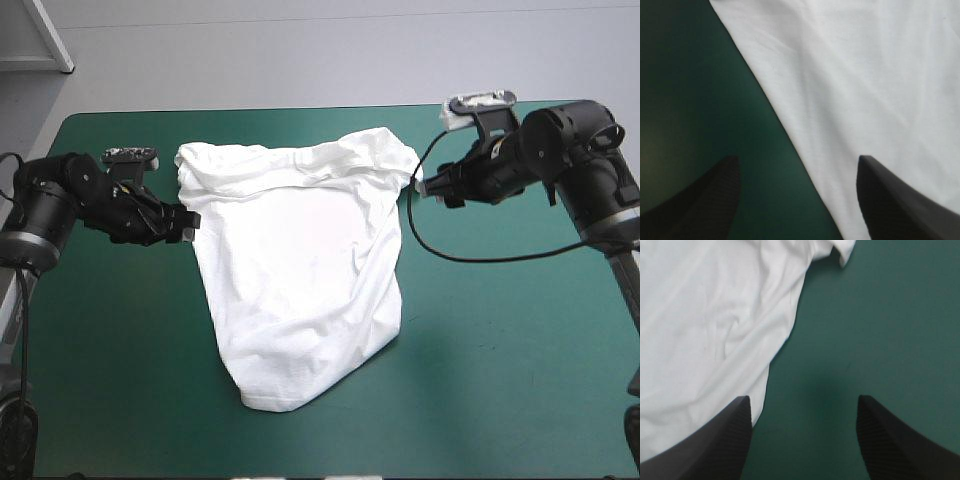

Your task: Fold the cloth

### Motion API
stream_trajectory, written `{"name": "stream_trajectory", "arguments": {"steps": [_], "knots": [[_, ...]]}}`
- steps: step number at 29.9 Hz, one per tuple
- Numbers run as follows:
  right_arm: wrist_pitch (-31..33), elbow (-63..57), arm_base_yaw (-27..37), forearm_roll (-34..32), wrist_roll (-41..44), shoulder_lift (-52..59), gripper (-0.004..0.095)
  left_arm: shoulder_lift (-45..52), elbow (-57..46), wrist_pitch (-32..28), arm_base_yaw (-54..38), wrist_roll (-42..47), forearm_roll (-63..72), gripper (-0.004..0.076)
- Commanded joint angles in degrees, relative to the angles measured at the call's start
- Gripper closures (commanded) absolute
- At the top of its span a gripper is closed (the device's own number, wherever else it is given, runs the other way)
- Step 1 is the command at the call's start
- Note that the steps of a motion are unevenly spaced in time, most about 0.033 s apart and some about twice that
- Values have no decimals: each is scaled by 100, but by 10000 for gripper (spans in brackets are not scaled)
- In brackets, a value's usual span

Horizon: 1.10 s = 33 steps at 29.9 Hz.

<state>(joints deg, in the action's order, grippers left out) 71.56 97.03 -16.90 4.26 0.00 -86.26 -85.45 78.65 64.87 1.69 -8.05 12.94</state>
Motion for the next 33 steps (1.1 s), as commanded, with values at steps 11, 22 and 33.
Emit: {"name": "stream_trajectory", "arguments": {"steps": [11,22,33], "knots": [[13,-2335,19,986,-262,914,342,-866,-961,-2426,166,19,220,242],[-74,-2578,-11,986,-600,914,429,-1533,-971,-2589,967,955,-866,386],[-1910,-3421,-1357,628,-159,895,450,-1614,-1105,-2398,1008,985,-1014,734]]}}
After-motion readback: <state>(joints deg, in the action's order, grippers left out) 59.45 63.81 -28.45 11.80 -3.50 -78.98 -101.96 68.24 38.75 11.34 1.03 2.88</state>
